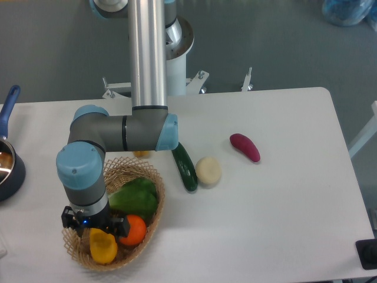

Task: Pick up the mango from the basket
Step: 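Lower the gripper onto the yellow mango and close on it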

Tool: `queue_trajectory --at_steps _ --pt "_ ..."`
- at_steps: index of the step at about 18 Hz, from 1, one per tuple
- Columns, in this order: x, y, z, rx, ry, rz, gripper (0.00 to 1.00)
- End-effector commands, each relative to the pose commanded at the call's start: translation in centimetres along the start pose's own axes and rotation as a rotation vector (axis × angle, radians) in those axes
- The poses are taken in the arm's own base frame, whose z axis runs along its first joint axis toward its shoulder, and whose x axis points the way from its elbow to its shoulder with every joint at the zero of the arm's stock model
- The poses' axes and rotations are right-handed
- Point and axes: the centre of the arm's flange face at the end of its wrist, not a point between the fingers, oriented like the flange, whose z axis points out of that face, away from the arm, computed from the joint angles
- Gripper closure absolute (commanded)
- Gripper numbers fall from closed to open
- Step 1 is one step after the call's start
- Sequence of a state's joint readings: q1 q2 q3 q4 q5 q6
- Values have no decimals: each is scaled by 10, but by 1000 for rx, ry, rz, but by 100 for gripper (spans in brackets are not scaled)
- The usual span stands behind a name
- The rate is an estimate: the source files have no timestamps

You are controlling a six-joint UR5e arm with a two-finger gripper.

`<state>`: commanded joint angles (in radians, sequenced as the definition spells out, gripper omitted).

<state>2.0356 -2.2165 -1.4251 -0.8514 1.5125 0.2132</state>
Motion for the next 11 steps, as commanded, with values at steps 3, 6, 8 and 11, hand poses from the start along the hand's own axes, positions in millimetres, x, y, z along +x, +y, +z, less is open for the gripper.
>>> queue_trajectory --at_steps 3,6,8,11 --pt "-1 -1 10 -9 0 1 0" --pt "-2 -3 14 -8 0 4 0" --pt "-2 -2 14 -9 1 16 0" --pt "-2 -1 21 -20 3 16 0"
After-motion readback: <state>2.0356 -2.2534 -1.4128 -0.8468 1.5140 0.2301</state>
